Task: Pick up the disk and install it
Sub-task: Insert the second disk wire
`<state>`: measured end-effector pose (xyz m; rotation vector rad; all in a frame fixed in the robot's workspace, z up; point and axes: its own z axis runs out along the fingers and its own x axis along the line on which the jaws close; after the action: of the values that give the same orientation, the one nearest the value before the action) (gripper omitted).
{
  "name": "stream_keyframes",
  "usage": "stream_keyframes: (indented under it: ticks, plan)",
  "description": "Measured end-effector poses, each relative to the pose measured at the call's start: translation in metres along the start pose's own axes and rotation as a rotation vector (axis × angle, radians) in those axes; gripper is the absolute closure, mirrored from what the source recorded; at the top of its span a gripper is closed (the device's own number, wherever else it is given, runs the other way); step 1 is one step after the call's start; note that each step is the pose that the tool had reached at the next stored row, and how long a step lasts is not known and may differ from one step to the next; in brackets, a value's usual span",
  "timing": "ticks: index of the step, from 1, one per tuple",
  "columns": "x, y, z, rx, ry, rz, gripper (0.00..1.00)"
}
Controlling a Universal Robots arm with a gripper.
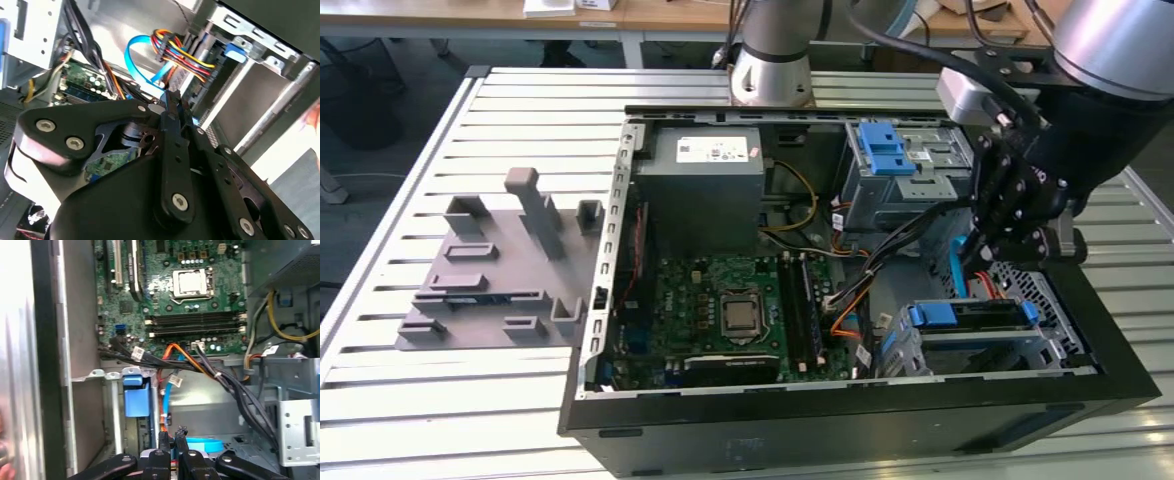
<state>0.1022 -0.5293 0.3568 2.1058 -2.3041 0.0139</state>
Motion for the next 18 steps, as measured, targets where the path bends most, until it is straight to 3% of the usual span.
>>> stream_keyframes:
  ticks: [8,14,18]
  plan:
    - [0.0082,-0.0008,0.0075,0.0001,-0.0035,0.000,0.84]
    - [0.0083,-0.0008,0.0078,0.0000,-0.0032,0.000,0.84]
    - [0.0117,-0.0010,0.0094,-0.0003,-0.0084,0.000,0.84]
